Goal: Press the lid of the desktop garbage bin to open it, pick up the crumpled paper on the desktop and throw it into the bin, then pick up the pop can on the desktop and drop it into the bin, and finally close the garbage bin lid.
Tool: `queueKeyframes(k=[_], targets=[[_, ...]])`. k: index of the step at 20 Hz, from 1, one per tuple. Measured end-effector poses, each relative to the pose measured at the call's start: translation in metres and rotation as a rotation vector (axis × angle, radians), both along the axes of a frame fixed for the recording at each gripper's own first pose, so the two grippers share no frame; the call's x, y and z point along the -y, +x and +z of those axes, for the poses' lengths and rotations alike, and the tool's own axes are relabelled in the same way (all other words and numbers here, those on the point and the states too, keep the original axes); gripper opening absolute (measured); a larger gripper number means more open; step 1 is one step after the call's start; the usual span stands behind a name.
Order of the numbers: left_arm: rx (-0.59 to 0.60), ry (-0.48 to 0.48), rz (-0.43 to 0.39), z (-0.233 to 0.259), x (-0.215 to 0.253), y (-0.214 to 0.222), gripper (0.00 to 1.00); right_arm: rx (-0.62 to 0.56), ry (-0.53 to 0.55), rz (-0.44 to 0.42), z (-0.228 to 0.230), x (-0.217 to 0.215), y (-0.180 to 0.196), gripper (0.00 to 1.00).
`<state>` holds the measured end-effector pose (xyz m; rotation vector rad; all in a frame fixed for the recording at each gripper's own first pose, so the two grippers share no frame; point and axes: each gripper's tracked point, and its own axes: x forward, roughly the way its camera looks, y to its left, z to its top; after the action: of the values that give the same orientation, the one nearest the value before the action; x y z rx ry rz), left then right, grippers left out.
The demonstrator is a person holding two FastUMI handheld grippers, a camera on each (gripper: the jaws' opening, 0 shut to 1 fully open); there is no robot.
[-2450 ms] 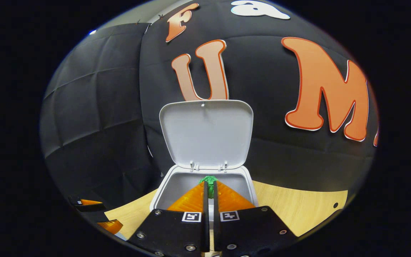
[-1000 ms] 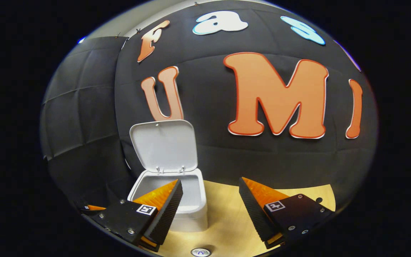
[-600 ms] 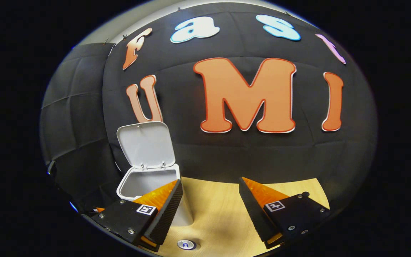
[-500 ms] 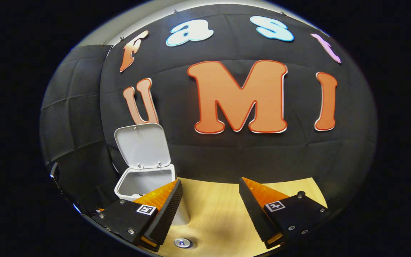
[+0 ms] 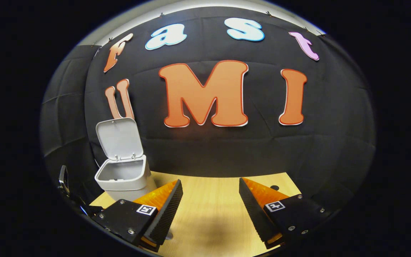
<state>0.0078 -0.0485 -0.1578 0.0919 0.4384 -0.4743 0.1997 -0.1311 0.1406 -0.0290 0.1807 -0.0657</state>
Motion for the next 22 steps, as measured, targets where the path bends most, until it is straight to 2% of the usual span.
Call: queueKeyframes(k=[4,5,8,9,10,11,18,22], targets=[[-0.110,0.087,-0.004,-0.048,0.003,0.000,0.97,0.000,0.010,-0.044,-0.002,0.030,-0.012,0.95],[-0.120,0.092,-0.005,-0.054,0.004,0.001,0.97,-0.003,0.011,-0.053,-0.004,0.037,-0.014,1.00],[-0.145,0.113,-0.004,-0.069,0.007,0.001,0.97,-0.021,0.031,-0.073,-0.013,0.054,-0.018,0.95],[-0.150,0.112,-0.005,-0.073,0.009,0.001,0.97,-0.028,0.038,-0.076,-0.017,0.056,-0.019,0.95],[-0.160,0.113,-0.004,-0.078,0.010,0.001,0.97,-0.034,0.043,-0.076,-0.020,0.058,-0.018,1.00],[-0.164,0.120,0.002,-0.083,0.010,0.003,0.97,-0.040,0.044,-0.076,-0.023,0.060,-0.017,0.95],[-0.230,0.164,0.039,-0.122,0.003,0.006,0.97,-0.071,0.048,-0.079,-0.035,0.067,-0.014,0.95],[-0.246,0.151,0.051,-0.129,0.002,0.008,0.97,-0.089,0.044,-0.082,-0.041,0.069,-0.012,0.95]])
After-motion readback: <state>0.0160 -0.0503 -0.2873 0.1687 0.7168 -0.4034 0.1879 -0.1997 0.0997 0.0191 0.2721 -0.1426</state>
